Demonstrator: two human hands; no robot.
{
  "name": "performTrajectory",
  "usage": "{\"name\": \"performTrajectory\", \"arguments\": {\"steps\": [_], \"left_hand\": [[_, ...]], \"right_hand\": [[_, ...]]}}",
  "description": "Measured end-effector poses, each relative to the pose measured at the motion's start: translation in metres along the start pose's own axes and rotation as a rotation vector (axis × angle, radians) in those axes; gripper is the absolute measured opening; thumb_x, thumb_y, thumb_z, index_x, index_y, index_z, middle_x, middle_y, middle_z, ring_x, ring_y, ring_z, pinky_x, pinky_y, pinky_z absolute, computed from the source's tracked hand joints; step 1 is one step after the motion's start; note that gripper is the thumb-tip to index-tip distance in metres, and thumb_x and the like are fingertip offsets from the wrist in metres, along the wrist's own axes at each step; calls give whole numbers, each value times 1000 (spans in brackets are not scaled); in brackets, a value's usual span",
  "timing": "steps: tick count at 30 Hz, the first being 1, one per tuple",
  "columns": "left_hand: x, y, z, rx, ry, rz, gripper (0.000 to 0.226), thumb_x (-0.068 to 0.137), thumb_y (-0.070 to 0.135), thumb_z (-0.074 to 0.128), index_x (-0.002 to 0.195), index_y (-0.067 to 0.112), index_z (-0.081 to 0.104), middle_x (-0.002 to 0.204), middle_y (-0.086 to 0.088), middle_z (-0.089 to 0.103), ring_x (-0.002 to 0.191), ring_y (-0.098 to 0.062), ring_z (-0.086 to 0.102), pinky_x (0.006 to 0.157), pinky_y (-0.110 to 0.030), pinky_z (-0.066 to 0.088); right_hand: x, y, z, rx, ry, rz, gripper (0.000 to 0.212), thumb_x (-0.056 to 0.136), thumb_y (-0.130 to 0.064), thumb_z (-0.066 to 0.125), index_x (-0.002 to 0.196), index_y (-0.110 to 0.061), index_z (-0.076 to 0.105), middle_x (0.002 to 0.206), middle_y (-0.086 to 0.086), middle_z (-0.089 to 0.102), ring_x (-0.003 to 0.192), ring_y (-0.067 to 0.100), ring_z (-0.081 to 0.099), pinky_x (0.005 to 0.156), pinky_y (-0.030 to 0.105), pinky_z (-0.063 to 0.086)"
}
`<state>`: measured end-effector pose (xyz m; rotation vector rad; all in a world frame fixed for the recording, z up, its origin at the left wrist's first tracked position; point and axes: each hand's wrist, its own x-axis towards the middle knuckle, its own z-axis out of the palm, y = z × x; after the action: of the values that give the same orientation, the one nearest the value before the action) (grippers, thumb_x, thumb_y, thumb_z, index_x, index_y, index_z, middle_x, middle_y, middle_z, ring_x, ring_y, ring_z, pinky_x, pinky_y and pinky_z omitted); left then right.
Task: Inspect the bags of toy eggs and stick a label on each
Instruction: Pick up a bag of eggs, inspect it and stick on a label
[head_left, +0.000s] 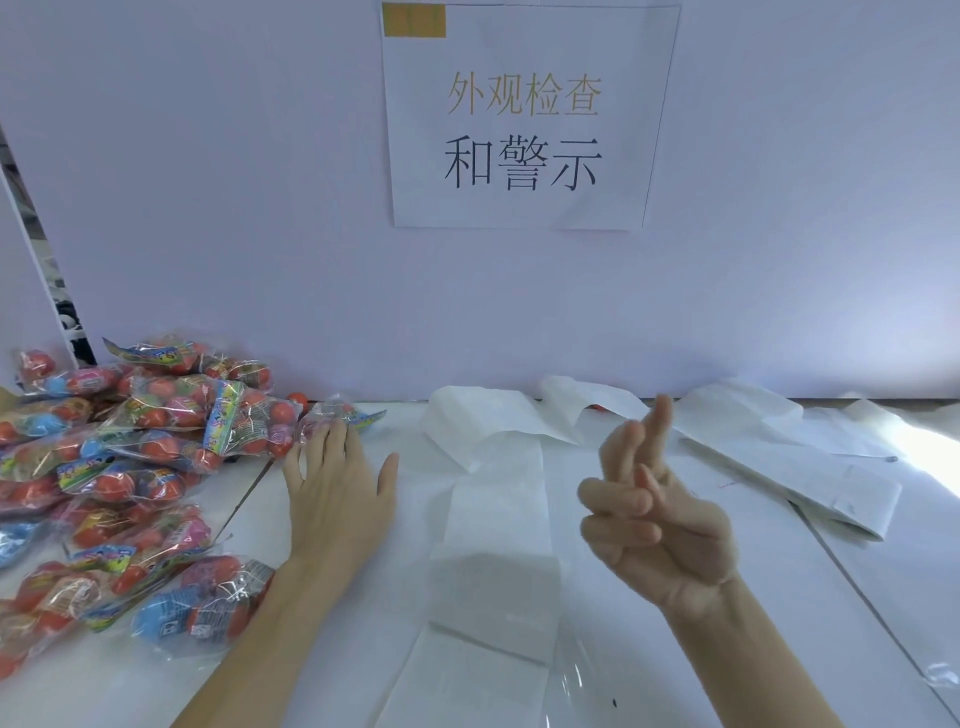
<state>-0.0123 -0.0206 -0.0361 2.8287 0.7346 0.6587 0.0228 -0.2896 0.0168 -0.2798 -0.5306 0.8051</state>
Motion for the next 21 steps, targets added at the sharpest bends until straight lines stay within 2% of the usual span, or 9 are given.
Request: {"name": "performTrajectory", "arguments": {"steps": [2,3,4,6,9,11,15,18,21], "left_hand": [[-1,5,-1,-82,90,45,50,102,26,63,140,-5,57,147,-19,57,141,-36,48,118,-52,19],[-2,7,-2,-133,132,69,44,98,19,69,134,-5,62,138,-20,63,132,-40,55,114,-54,25],[-2,10,-2,-195,175,91,40,95,14,73,129,-4,65,130,-19,67,123,-42,59,110,-54,30],[-2,14,-5,-357,238,152,35,92,8,77,124,1,68,120,-12,70,110,-38,62,102,-45,37],[-6,25,-15,-634,289,197,37,89,12,81,124,11,69,118,7,67,104,-14,63,91,-26,47],[-10,33,-21,-839,305,145,32,89,20,83,118,21,70,111,19,68,97,-3,66,84,-22,54],[-15,42,-23,-1148,222,5,28,86,16,85,110,25,73,105,10,76,93,-11,76,82,-25,61],[-18,49,-29,-1372,132,-39,27,86,12,84,110,20,74,104,2,79,93,-19,79,82,-25,61],[-21,56,-36,-1537,47,-69,36,82,21,87,113,23,69,107,1,77,94,-27,78,78,-25,62]], "right_hand": [[8,4,2,42,50,93,46,106,8,38,140,-9,63,131,13,67,102,28,66,85,31,51],[11,6,1,37,52,132,41,103,5,48,136,-10,68,122,10,70,96,25,67,82,31,53],[11,7,-2,-32,127,114,38,96,3,64,131,-11,72,113,7,72,89,22,69,77,29,55],[14,10,-11,-140,311,64,51,75,1,88,124,-11,77,104,4,72,81,18,69,72,27,57],[19,13,-18,-190,481,43,41,77,2,79,117,-8,79,107,7,72,86,20,72,74,25,60],[20,15,-21,-211,542,48,38,81,-2,71,118,-5,78,116,10,74,95,23,74,75,26,62],[20,15,-22,-300,544,15,50,84,-5,69,134,-6,66,132,15,71,120,28,71,94,30,61],[21,20,-23,-453,552,-15,51,88,-14,69,138,-12,62,135,10,70,125,23,68,104,36,56],[21,24,-20,-589,489,-6,50,97,-27,64,145,-17,57,141,3,67,132,17,62,111,40,47]]}}
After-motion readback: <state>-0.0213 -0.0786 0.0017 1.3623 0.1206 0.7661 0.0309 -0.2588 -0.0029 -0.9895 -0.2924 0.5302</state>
